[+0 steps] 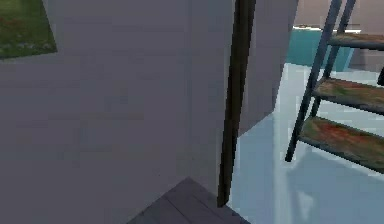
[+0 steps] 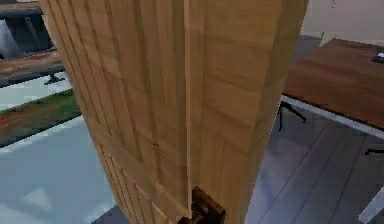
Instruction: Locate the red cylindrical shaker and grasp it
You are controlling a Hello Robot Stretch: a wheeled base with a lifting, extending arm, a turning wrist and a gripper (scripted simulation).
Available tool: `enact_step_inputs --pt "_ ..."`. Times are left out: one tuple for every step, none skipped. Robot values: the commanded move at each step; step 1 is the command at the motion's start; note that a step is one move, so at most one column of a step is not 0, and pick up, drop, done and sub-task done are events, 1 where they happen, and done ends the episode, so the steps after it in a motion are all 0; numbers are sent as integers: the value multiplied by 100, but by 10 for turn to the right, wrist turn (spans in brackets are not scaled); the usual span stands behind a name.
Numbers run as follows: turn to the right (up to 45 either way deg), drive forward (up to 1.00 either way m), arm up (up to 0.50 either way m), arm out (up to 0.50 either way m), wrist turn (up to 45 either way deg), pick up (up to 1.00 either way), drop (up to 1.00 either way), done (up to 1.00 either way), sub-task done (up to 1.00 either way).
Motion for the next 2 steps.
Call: enact_step_inputs --pt "240 0 0 0 0 0 0 0 0" --pt "0 100 0 0 0 0 0 0 0"
